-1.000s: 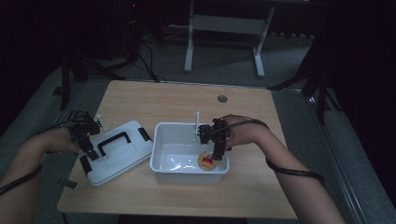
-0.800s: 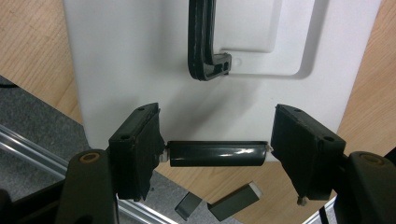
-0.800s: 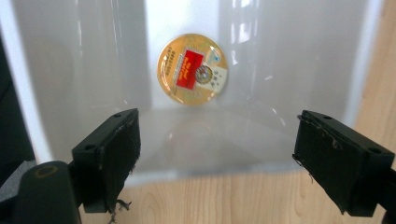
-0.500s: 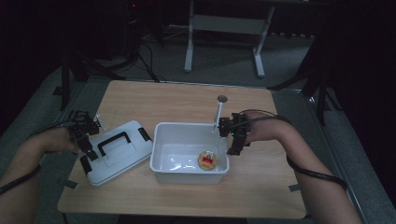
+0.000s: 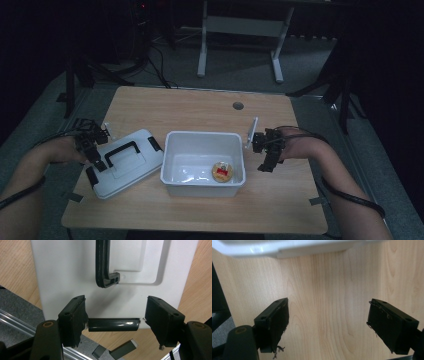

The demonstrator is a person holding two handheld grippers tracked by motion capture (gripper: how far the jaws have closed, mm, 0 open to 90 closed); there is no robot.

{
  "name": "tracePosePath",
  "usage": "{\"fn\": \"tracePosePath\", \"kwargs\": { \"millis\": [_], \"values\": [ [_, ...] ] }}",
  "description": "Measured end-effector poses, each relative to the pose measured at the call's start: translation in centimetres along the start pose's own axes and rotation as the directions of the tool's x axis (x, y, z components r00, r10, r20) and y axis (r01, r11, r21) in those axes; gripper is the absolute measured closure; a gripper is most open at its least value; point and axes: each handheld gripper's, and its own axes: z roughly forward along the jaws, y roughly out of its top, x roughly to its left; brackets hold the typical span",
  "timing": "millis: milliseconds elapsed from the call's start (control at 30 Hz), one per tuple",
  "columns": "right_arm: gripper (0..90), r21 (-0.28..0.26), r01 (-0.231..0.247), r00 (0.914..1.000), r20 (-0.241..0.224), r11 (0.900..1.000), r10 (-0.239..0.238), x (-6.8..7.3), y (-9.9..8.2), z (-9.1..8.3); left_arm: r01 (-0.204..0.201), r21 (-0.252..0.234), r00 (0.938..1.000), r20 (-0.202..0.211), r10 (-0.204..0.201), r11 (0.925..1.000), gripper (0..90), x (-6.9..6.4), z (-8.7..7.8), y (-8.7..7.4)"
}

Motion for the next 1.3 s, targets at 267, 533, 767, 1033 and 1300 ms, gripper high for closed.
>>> {"fn": "tracePosePath", "kwargs": {
  "millis": [267, 533, 767, 1033, 1300],
  "values": [
    [17.0, 0.032, -0.033, 0.9989, -0.031, 0.9989, 0.034, 0.0, -2.3, 2.7, 0.001, 0.004, 1.0, 0.0, -0.001, 1.0, 32.8, 0.2, 0.4, -0.2],
    [17.2, 0.051, -0.06, 0.9957, -0.068, 0.9969, 0.064, 0.5, -3.8, 4.8, -0.025, -0.02, 0.9996, 0.007, 0.026, 0.9995, 34.1, 0.0, 0.9, 0.1],
    [18.3, 0.066, -0.066, 0.9935, -0.088, 0.9956, 0.071, 0.7, -4.4, 5.8, -0.039, -0.017, 0.9992, 0.006, 0.039, 0.9991, 36.8, 0.0, 1.6, 1.2],
    [18.4, 0.064, -0.083, 0.9919, -0.091, 0.9945, 0.089, 0.8, -5.1, 6.0, -0.026, -0.005, 0.9996, 0.012, 0.027, 0.9996, 52.5, 0.2, 2.0, 2.1],
    [18.7, 0.073, -0.096, 0.9907, -0.089, 0.9927, 0.102, 0.6, -5.7, 6.1, -0.001, 0.034, 1.0, -0.001, 0.001, 0.9994, 74.0, 0.3, 2.1, 2.6]
  ]
}}
